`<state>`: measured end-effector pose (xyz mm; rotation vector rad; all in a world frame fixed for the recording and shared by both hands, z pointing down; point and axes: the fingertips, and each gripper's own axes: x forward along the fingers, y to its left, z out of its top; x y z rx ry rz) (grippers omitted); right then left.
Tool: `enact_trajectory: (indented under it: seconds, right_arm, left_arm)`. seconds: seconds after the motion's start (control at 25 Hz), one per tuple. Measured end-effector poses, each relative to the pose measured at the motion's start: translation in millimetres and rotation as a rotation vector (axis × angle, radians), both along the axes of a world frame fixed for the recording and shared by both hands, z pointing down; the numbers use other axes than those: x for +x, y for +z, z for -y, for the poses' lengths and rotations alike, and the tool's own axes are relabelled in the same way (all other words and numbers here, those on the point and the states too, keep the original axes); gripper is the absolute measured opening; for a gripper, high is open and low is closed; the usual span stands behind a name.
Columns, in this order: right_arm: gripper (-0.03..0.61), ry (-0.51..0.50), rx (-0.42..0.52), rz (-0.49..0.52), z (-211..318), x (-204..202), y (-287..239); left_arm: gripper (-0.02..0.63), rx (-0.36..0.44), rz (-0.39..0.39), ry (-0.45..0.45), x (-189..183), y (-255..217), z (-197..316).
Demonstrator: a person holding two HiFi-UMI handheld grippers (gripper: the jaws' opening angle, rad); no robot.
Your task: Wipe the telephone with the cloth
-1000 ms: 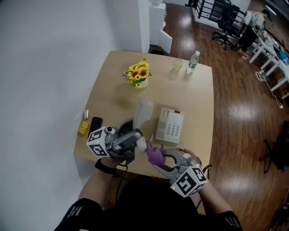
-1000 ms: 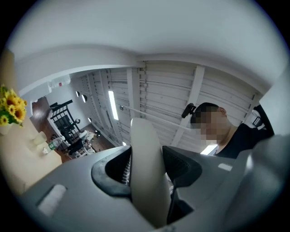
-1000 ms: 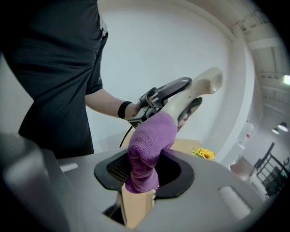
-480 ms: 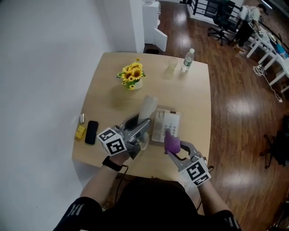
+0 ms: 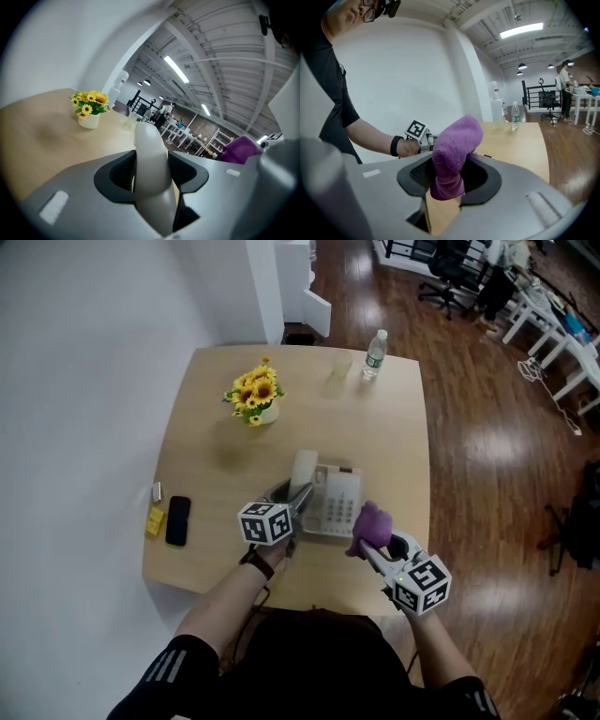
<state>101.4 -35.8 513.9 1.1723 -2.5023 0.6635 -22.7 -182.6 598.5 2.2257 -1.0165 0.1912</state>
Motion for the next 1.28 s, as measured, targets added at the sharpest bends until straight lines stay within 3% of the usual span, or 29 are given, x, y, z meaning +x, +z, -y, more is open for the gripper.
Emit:
enact_trajectory:
  seconds: [0.16, 0.44, 0.96, 1.16, 1.28]
  right_arm:
    - [0.144, 0.014, -0.016, -0.009, 3, 10, 4]
    - [0.144, 0.004, -0.05, 0.015, 10, 16, 13]
    - [0.144, -0.054, -0.078, 0.023, 13, 18, 22]
    - [0.146, -0.066, -0.089, 0.033, 13, 19, 27]
    - [0.146, -0.074, -0.088, 0.038, 14, 20, 29]
  left_arm:
    - [0.206, -0.051, 0.123, 0.013, 13, 48, -2]
    - [0.206, -0.084, 0.247, -0.028, 25, 88, -2]
    - [0.206, -0.072, 0.344, -0.065, 42, 109, -5]
    - [0.21, -0.133, 0.388, -0.107, 39, 122, -12]
    - [0.21, -0.126, 0.396, -0.103, 38, 124, -10]
